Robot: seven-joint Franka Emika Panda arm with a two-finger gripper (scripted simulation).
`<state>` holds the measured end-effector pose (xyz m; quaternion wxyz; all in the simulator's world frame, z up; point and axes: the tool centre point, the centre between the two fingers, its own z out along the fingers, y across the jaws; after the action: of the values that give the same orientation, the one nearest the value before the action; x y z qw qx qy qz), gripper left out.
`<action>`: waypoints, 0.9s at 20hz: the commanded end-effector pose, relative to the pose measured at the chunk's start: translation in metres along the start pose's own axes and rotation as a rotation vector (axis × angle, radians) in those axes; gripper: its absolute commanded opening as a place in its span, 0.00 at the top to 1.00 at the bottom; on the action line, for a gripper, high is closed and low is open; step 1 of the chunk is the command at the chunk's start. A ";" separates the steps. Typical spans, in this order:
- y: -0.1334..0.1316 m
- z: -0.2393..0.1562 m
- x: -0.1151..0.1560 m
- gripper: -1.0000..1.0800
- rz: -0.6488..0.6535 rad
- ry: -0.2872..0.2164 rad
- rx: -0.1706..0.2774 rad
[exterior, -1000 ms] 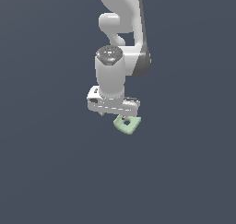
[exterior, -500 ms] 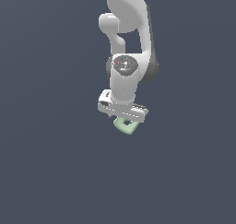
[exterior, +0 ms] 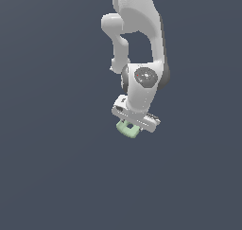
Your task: Pick up the object and move it to a goal position.
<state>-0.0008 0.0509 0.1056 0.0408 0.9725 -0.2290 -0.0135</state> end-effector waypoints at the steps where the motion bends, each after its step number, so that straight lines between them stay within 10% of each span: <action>1: -0.008 0.007 -0.006 0.00 0.040 0.002 -0.013; 18: -0.037 0.033 -0.029 0.00 0.183 0.019 -0.059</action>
<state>-0.0113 0.0934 0.0707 0.0719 0.9470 -0.3130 -0.0077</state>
